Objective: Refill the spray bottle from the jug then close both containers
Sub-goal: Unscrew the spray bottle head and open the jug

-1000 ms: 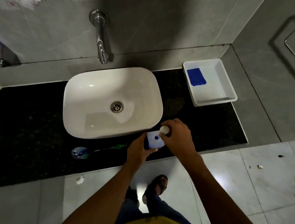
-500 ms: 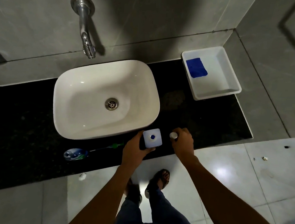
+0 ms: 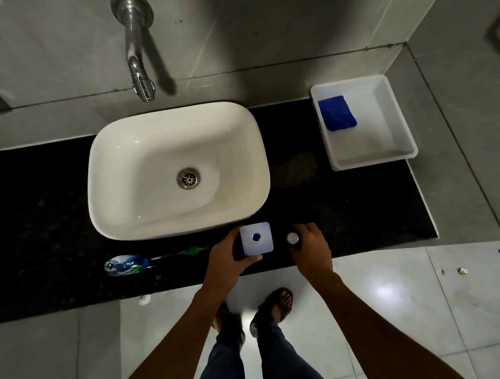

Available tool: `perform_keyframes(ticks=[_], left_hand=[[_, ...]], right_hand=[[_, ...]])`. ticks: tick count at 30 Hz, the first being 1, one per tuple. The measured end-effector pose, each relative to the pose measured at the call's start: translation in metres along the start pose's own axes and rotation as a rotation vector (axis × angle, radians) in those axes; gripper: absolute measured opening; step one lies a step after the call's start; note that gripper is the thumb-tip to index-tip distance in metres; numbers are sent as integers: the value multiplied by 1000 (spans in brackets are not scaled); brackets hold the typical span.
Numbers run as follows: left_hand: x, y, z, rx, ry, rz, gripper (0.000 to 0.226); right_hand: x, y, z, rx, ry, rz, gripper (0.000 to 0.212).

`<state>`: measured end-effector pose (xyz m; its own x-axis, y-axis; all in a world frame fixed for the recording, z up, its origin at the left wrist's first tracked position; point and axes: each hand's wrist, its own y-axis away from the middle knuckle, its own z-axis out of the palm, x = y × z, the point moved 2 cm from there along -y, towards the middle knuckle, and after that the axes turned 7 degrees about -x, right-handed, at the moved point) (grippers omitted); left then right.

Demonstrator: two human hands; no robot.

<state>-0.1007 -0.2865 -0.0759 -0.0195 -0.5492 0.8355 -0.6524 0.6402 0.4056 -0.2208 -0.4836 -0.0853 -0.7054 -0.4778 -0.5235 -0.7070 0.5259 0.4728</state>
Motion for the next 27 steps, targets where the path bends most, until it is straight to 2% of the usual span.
perform_keyframes(ticks=[8,11,15,19,21,24,27], left_hand=[[-14,16,-2,66,-6,-124,82],[-25,30,-9,117,7,-187,59],[-47,53,-32,295,78,-340,40],[-70,71,-60,438,158,-510,37],[-90,94,-94,584,250,-598,39],[-96,102,-120,679,247,-624,44],[-105,112,-149,741,247,-621,61]], right_hand=[[-14,7,-10,14,-79,-242,79],[-26,7,-11,-64,-99,-316,93],[-42,2,-12,-182,-143,-374,108],[-38,-4,-15,-220,-215,-371,101],[-57,-9,-2,-289,-228,-389,96],[-59,-14,-3,-317,-213,-346,86],[-59,-15,7,-303,-185,-327,80]])
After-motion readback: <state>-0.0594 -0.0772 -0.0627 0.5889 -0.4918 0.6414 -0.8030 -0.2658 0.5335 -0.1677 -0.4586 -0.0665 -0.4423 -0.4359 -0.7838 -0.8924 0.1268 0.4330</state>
